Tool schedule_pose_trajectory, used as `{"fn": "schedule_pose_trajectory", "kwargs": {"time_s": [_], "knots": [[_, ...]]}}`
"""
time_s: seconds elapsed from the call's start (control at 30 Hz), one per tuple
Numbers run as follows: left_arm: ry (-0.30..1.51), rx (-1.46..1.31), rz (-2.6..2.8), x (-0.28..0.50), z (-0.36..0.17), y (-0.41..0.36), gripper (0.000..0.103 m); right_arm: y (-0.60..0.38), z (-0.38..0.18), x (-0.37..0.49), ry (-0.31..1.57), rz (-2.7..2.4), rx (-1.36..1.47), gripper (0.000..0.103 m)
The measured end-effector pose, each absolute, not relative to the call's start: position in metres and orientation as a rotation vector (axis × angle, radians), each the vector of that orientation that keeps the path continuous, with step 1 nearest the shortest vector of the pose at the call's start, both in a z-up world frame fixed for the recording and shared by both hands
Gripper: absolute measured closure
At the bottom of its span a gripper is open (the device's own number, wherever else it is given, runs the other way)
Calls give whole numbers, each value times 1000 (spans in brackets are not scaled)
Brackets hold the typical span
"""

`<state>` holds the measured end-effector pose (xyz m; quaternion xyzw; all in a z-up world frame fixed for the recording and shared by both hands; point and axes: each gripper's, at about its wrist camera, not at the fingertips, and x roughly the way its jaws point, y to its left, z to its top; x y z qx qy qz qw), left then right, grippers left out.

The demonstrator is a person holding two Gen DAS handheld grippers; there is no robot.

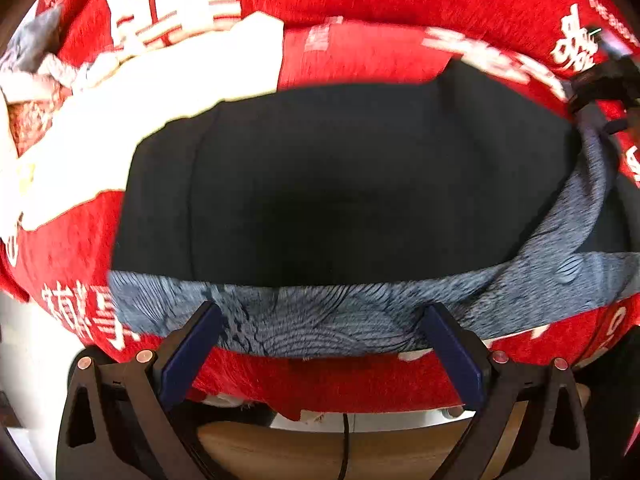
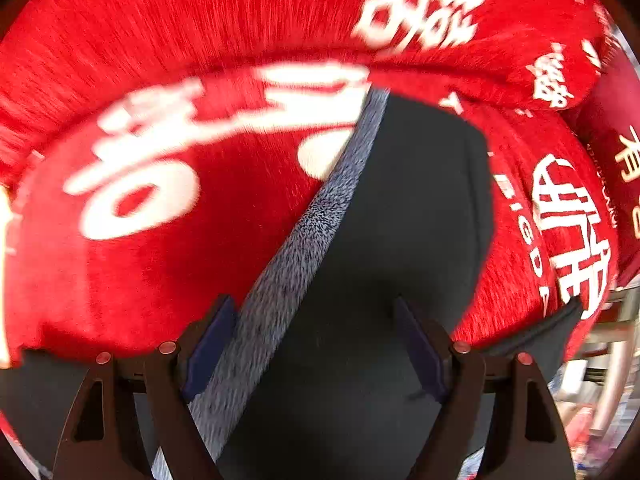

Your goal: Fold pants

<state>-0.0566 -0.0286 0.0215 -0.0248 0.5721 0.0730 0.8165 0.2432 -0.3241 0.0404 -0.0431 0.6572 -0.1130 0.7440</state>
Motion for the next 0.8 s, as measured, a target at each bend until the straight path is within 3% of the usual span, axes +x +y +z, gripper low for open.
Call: {"fn": "schedule_pose_trajectory", "kwargs": {"time_s": [0.07, 0.13, 0.2, 0.3, 0.4, 0.67, 0.77, 0.8], "knots": [[1173, -31, 135, -55, 37, -34, 2, -328, 38, 244, 1435, -252, -92, 20], [1154, -30, 124, -46, 46, -38, 2, -335, 43, 235, 1417, -260, -62, 41], [1156, -70, 115, -25, 52, -43, 2, -341, 50, 221, 1397, -210, -21, 71], [1172, -16, 92, 9, 51, -63, 2, -357, 68, 184, 1352, -175, 70, 94], [1200, 48, 68, 21, 40, -82, 2, -371, 94, 133, 1243, -219, 64, 102], [1235, 193, -63, -25, 11, -115, 2, -438, 93, 32, 1177, -285, 143, 101], [1231, 221, -76, -32, 10, -115, 2, -445, 98, 44, 1190, -249, 160, 97], [1231, 224, -80, -34, 11, -116, 2, -442, 104, 53, 1174, -241, 158, 89]]}}
